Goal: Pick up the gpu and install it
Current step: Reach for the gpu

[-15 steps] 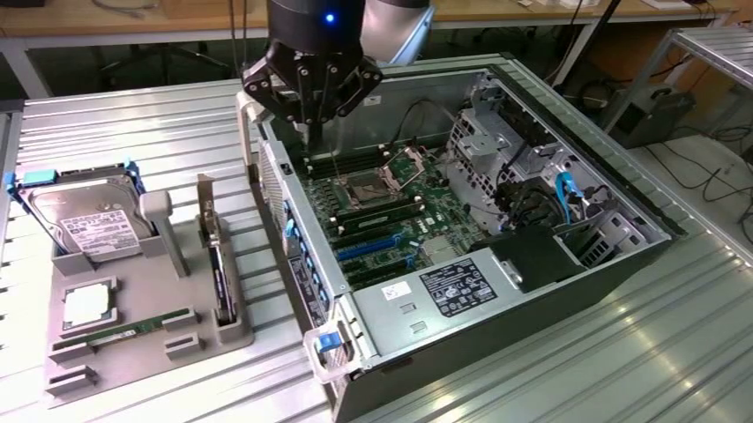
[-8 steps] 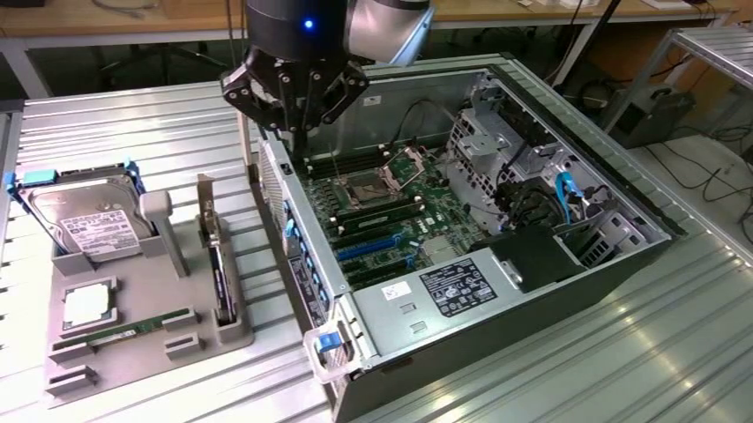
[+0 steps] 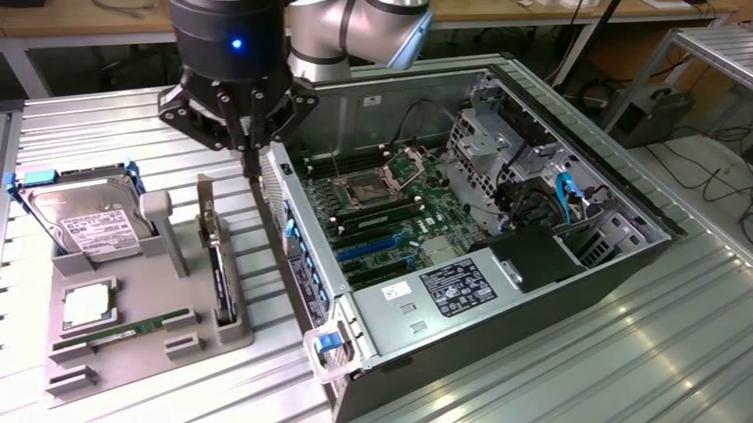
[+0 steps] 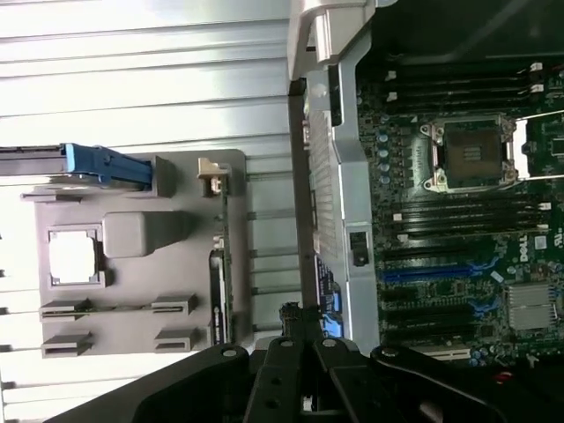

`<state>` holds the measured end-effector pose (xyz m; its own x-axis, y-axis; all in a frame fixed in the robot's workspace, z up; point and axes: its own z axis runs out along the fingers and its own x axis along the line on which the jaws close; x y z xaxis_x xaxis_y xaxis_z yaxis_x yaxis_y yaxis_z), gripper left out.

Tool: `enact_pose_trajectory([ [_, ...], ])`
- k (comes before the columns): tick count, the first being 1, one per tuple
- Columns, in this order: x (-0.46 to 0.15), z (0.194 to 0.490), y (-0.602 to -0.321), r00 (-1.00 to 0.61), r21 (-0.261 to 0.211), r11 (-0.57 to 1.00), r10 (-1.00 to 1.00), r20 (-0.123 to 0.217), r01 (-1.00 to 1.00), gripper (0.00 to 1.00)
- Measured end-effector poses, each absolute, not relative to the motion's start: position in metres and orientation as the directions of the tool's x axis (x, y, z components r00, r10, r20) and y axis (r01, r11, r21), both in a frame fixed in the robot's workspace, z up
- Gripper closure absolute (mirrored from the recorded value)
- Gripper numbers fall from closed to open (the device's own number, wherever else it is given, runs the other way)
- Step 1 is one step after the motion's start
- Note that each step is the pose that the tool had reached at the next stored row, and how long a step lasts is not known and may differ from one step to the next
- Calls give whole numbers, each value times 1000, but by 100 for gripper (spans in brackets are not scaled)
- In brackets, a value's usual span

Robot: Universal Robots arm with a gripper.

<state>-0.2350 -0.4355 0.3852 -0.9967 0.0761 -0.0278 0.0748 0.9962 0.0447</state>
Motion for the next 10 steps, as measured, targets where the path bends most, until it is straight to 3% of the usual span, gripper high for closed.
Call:
enact_pose_trajectory([
  [10,-281,367,-437,-997,45,996,76,-28,75,89],
])
